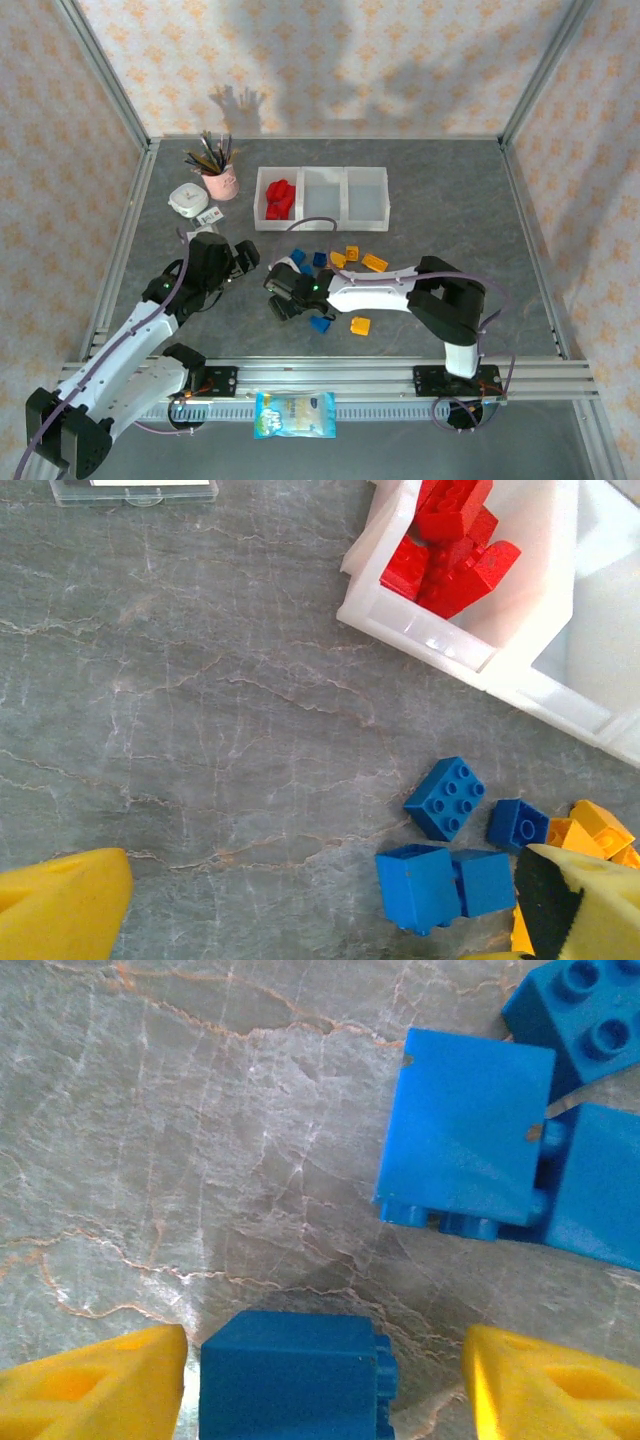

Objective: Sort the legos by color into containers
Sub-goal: Pick up the lego from the bottom-center of the table, then place the lego in the container.

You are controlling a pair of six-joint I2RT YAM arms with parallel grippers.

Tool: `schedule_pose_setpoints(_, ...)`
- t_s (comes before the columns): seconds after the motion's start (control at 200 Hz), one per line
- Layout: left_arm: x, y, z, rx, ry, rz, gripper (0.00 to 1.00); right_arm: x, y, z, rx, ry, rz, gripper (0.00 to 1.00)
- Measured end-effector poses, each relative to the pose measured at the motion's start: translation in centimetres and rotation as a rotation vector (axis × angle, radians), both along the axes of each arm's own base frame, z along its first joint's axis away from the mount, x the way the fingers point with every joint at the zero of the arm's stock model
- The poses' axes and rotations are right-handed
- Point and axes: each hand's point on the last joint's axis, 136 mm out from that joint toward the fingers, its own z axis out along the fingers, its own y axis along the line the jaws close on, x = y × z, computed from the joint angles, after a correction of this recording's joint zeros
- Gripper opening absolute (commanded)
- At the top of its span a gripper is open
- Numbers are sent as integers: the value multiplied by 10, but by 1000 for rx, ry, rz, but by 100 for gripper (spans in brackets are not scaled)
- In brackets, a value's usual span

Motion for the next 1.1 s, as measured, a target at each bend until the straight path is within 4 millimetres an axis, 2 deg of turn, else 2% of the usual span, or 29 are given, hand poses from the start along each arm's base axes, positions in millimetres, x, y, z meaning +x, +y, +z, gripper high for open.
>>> schedule_pose_setpoints(0.215, -5, 2, -5, -13, 10, 16, 100, -2, -2, -16, -34, 18, 8, 55)
schedule_pose_setpoints(0.385, -6, 2, -9, -13, 19, 18, 99, -2, -1, -15, -32, 16, 8, 41)
schedule_pose_setpoints(0.546, -6, 2, -9, -15, 19, 21, 99, -1, 0, -12, -26, 14, 9, 36)
schedule_pose_setpoints(0.666, -6, 2, -9, -15, 19, 20, 99, -1, -1, -1, -15, 9, 8, 35)
schedule_pose_setpoints(0.766, -5, 2, -6, -17, 13, 20, 99, 3, -3, 21, 28, -2, -8, 35)
schedule_pose_setpoints(0.896, 1, -2, 4, -23, 0, 13, 100, 30, -16, 57, 111, -22, -77, 36)
schedule_pose_setpoints(1.101, 19, -16, 17, -53, -26, -27, 99, 107, -56, 93, 174, -85, -266, 37)
